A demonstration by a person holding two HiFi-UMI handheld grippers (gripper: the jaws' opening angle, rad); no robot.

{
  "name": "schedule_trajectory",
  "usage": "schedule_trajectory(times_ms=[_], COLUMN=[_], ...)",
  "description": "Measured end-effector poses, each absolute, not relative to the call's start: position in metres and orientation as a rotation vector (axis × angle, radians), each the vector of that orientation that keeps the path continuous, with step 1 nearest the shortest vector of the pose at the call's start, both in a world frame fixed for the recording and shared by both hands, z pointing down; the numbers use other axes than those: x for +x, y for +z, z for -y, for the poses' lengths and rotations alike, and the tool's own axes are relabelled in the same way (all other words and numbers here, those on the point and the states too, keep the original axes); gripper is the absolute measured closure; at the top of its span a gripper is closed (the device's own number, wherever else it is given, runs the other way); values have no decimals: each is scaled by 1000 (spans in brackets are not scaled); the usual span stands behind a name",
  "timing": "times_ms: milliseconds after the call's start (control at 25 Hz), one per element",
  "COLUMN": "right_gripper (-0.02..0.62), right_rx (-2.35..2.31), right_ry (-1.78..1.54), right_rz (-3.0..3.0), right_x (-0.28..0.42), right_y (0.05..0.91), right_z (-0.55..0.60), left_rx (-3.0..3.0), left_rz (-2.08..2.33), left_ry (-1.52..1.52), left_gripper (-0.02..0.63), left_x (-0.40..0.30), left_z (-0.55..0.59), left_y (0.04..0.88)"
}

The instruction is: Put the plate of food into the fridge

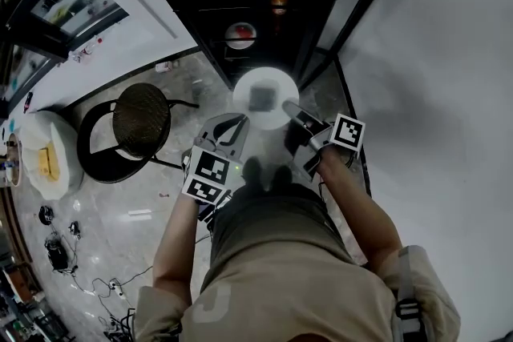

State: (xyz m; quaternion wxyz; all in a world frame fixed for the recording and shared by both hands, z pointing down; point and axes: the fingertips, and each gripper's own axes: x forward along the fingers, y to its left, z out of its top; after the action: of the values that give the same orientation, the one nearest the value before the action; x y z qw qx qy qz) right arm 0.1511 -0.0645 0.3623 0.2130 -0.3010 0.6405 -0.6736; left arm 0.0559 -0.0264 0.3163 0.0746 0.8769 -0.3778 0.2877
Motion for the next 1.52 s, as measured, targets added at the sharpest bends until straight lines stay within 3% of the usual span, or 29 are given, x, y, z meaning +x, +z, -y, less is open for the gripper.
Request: schedule_trajectory(times_ms=[600, 1520], right_gripper=[552, 553], right_rx=[-830, -800], right_ry=[-1843, -1799], right_rz=[-1792, -1830], right_x=[154, 85], right_y=[388, 451], right_z=[71, 124], left_rx=[2630, 2513], left_rz=[1079, 965], left_ry=[1061, 870], left_gripper=[588, 588], left_x=[63, -23], left_z=[15, 68], left_y=[347, 409])
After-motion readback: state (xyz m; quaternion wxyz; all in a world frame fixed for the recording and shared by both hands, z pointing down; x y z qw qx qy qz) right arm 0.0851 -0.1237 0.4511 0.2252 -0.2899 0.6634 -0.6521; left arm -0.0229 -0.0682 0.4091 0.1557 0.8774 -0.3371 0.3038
